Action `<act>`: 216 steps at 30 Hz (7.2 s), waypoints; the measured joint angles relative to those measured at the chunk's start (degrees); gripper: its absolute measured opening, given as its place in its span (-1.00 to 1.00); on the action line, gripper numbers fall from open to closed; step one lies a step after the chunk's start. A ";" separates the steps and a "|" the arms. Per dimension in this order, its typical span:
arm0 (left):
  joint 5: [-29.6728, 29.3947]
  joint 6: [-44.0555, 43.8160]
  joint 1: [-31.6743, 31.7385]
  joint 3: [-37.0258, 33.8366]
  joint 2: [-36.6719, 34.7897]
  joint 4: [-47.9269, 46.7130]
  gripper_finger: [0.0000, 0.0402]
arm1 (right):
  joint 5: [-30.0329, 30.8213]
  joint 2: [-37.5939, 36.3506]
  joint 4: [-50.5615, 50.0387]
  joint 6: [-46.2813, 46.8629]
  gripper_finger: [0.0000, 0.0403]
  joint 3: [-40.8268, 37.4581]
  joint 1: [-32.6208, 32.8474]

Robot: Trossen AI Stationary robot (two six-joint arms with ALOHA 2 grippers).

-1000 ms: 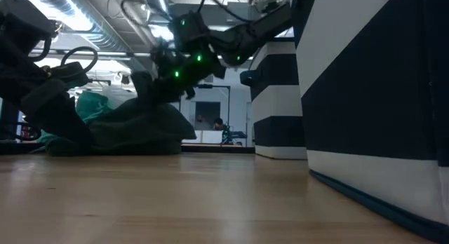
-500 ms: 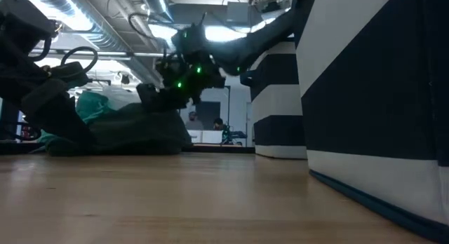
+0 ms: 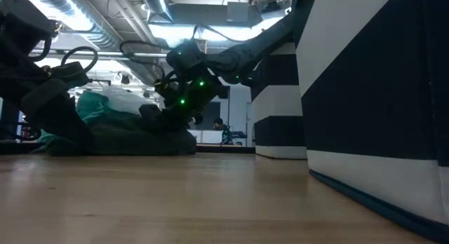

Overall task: Sort clothes
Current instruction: Put the green long sleeve into the bottom blue laundry organizer

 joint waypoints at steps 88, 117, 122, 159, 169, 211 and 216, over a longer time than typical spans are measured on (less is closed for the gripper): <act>-0.02 -1.40 0.00 -0.07 -0.09 -0.08 -0.04 | 0.52 -4.59 -24.56 0.82 0.88 -0.98 12.72; -0.02 -1.75 0.00 -0.04 -0.09 -0.16 -0.04 | -4.81 -3.45 -17.33 13.07 -0.78 -7.65 12.37; -0.01 -1.74 -0.01 -0.04 -0.09 -0.16 -0.04 | -6.25 -3.90 -16.84 11.36 -0.75 -7.67 12.70; 0.13 -0.21 -0.07 0.02 -0.13 2.09 -0.04 | 26.26 -31.69 -45.32 -9.19 -0.78 14.67 13.99; 0.02 -0.22 -0.07 0.01 -0.13 1.85 -0.04 | 30.39 -34.98 -54.27 -8.06 -0.77 22.19 17.87; 0.00 -0.27 -0.07 -0.02 -0.13 3.47 -0.04 | 34.25 -52.91 -88.86 74.27 -0.77 5.01 66.51; -0.80 0.16 -0.07 -0.02 -0.13 3.60 -0.04 | 27.63 -52.98 -89.00 85.58 -0.77 -5.73 66.49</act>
